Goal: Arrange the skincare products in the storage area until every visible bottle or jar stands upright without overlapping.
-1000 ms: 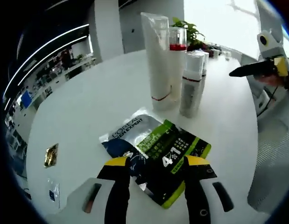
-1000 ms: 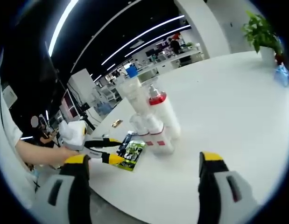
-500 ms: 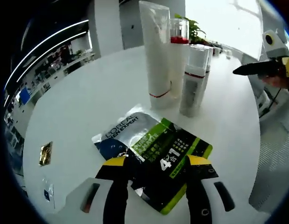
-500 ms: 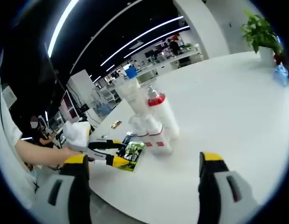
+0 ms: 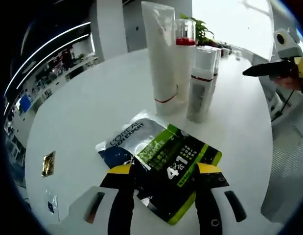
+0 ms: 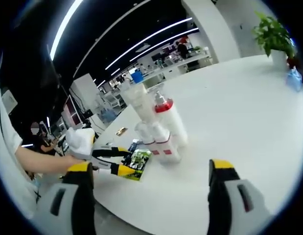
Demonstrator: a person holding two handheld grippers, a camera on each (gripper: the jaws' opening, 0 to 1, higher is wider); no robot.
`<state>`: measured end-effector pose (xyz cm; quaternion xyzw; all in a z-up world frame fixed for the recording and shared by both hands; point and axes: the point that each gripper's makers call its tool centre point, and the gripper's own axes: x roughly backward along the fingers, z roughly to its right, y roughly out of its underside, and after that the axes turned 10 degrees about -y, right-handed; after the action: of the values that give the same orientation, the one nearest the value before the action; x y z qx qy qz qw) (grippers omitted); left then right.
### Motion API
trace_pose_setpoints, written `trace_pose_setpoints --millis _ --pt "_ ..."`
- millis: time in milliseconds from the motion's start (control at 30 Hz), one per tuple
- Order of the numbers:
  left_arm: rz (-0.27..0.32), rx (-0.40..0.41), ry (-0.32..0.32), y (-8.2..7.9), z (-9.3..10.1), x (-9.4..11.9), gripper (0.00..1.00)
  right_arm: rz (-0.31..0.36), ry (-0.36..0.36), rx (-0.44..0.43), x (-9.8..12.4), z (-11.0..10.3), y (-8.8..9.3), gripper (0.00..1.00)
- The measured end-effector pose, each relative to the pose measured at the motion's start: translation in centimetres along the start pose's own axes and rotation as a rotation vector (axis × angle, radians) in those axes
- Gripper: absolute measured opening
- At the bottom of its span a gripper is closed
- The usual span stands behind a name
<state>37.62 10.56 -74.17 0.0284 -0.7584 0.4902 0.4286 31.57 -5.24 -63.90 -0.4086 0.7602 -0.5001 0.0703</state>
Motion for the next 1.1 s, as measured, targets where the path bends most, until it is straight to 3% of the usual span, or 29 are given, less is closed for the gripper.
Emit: trace_pose_setpoints --millis 533,1100 --pt "-0.006 0.007 -0.031 0.6 -0.7 1.7 0.54 0.012 -0.012 0.025 0.3 -0.9 -0.5 0.98" --pt "0.011 0.122 -0.057 1.6 -1.7 5.6 0.67 0.015 -0.034 0.049 0.5 -2.2 -0.8 0.99"
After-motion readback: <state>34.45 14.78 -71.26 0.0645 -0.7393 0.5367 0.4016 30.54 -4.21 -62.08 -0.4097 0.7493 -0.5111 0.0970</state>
